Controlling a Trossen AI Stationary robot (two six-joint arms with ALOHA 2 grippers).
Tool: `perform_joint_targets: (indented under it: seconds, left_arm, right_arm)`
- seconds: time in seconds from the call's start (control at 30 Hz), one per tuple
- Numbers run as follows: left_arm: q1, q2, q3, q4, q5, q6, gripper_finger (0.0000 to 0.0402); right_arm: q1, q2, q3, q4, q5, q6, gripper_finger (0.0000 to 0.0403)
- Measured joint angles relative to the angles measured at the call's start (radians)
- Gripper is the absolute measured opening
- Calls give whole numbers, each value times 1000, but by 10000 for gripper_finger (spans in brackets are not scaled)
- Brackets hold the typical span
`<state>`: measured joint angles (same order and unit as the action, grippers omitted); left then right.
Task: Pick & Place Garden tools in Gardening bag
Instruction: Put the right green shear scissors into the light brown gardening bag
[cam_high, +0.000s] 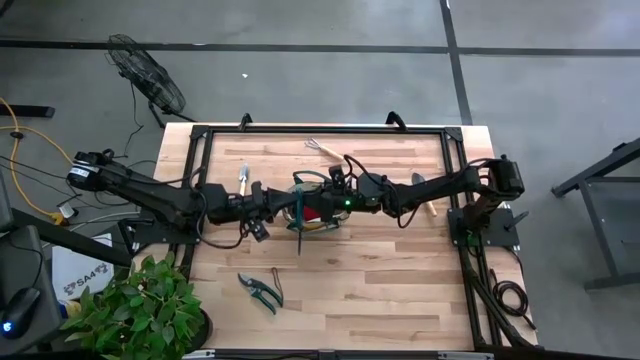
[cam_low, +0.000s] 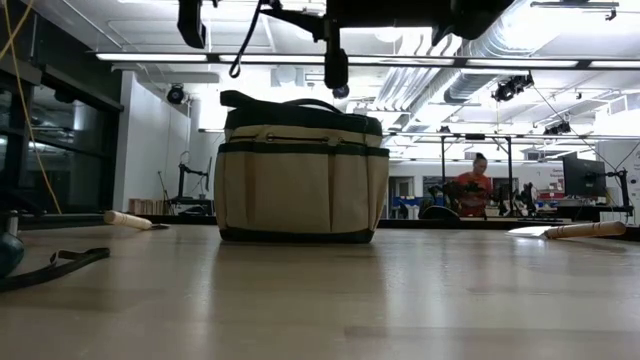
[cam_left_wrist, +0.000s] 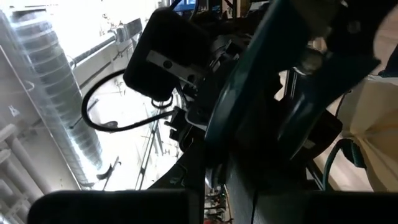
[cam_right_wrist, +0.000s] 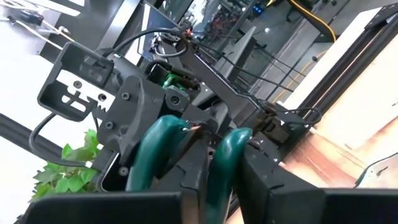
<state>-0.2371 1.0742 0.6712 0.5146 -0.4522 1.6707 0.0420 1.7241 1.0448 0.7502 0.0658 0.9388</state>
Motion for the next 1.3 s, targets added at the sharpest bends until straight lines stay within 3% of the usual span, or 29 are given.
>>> perform_joint_targets:
  seconds: [0.53,0.77,1.03,1.2,1.3]
  left_arm:
    - [2,-3,2,19,-24,-48,14]
    - [1,-3,2,13,-75,-141,17]
    - [1,-70,0,-73,-151,-533,18]
    - [2,-187,0,-302,-56,-885,19]
    - [23,-258,0,-439,54,-1105,19]
  right_arm:
    - [3,4,-3,-16,-47,-65,36]
    - [2,2,-2,-15,-47,-87,36]
    - [1,-62,-2,-110,-38,-176,36]
    - [2,-175,-2,-283,9,-321,36]
    - [2,-255,-2,-405,60,-413,36]
